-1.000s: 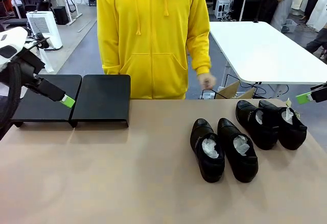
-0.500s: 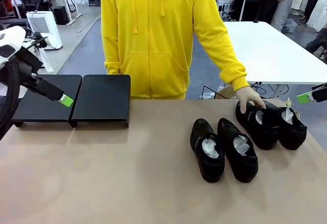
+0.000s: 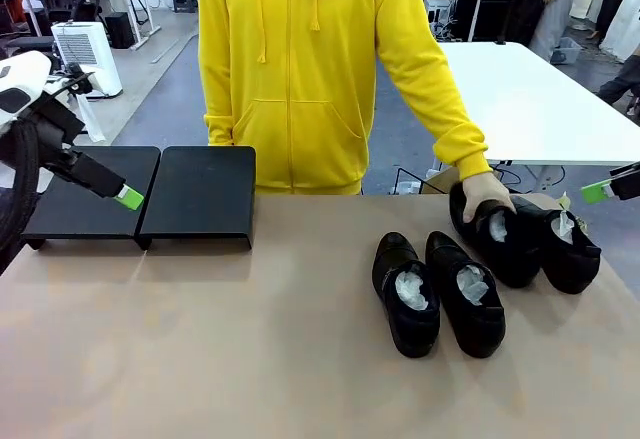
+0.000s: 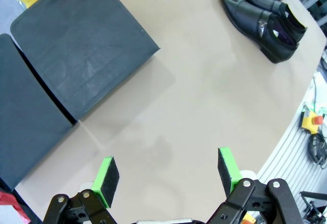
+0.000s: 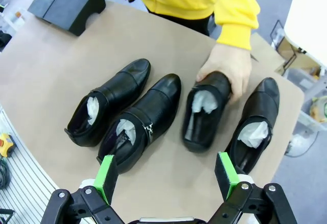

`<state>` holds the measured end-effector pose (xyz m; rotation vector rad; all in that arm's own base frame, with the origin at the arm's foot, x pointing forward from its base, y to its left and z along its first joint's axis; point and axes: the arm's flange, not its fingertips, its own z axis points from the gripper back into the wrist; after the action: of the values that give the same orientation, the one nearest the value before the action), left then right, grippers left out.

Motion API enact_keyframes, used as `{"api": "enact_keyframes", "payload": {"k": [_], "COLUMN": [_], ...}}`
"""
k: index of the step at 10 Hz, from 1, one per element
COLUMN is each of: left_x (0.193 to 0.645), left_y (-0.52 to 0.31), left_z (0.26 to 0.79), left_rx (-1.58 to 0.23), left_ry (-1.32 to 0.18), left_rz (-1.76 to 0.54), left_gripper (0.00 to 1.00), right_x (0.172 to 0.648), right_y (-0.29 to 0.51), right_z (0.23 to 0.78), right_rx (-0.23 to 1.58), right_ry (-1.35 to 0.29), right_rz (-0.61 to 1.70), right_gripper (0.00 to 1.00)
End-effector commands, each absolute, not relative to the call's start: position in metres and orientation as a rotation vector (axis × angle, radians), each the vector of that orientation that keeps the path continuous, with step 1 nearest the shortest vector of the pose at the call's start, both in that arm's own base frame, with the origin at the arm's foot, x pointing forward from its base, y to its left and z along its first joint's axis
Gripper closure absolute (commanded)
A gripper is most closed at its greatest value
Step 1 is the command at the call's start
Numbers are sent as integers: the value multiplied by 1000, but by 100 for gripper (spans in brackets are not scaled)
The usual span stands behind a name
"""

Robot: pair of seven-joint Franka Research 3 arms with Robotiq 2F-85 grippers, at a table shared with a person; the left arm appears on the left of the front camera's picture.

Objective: Organize the shoes by placing them on the stand.
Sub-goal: Pick up one Shoe and place it in the middle of the table.

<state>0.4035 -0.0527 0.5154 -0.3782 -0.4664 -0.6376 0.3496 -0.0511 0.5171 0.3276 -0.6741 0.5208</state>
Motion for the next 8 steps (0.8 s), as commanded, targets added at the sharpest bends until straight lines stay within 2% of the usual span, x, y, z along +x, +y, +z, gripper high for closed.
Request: {"api": "enact_keyframes", "payload": {"k": [1, 5, 8], "left_x": [403, 403, 403], "left_y": [-50, -50, -50], "left_z": [516, 516, 516], "left_rx": [-402, -402, -402], "left_ry": [-474, -474, -474], "left_rz": [-653, -653, -653], "left_gripper": [0, 0, 0], "right_x": [350, 351, 359], "right_y": [-51, -42, 26], "right_z": [518, 529, 548], "right_rx": [340, 316, 353], "right_ry": [-687, -685, -587], "right_rz": [523, 514, 536], "right_gripper": [0, 0, 0]}}
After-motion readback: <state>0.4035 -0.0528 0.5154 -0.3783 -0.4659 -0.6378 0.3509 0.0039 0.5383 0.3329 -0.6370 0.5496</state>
